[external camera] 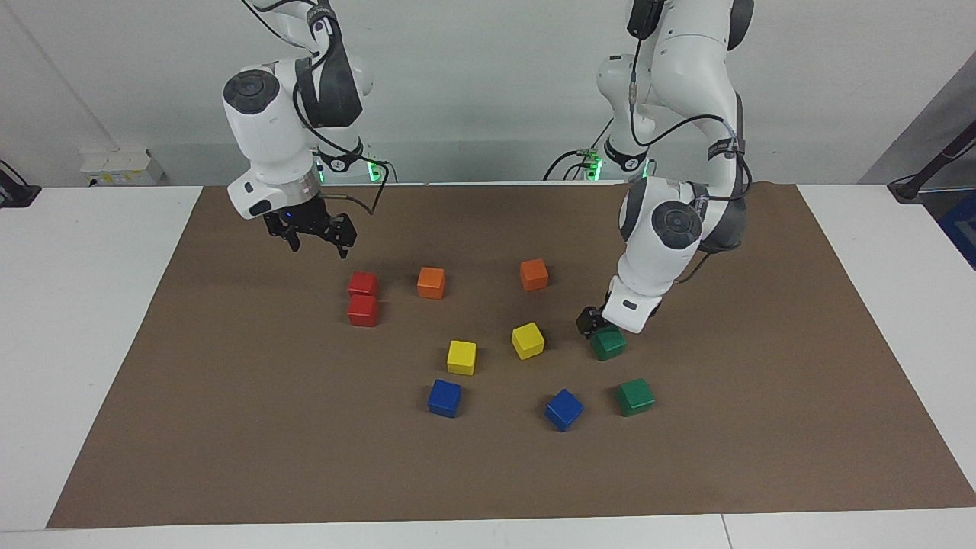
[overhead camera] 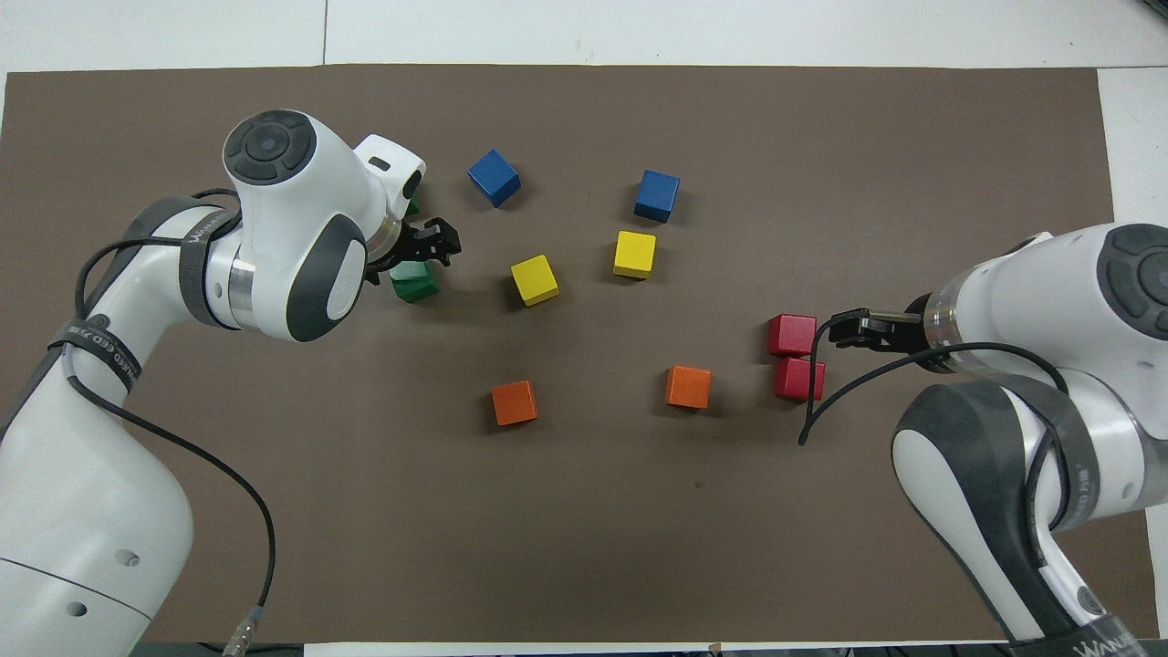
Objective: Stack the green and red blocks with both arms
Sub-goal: 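Grasp the green cube with the left gripper while the right gripper grasps red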
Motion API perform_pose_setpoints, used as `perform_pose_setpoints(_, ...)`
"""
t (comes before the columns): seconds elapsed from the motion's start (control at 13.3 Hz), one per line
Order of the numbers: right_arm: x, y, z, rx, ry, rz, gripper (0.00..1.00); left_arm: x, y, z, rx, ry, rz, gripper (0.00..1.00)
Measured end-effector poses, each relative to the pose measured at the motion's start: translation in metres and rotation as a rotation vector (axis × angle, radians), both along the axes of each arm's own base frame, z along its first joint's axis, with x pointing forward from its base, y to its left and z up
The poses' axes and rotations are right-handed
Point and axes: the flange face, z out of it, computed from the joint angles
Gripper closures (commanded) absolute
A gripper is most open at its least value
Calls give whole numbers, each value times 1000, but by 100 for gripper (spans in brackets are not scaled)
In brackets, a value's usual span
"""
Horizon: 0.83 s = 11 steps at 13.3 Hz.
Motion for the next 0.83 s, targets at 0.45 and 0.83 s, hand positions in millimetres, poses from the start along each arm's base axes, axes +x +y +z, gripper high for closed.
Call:
perform_pose_setpoints(0.45, -2, 5, -52, 18, 27, -38, 1, 4, 6, -21, 7, -42, 132, 0)
perform_pose_setpoints(0.83, -7, 20, -70, 16, 24, -86, 1, -4, 6, -40, 0, -55, 176, 2)
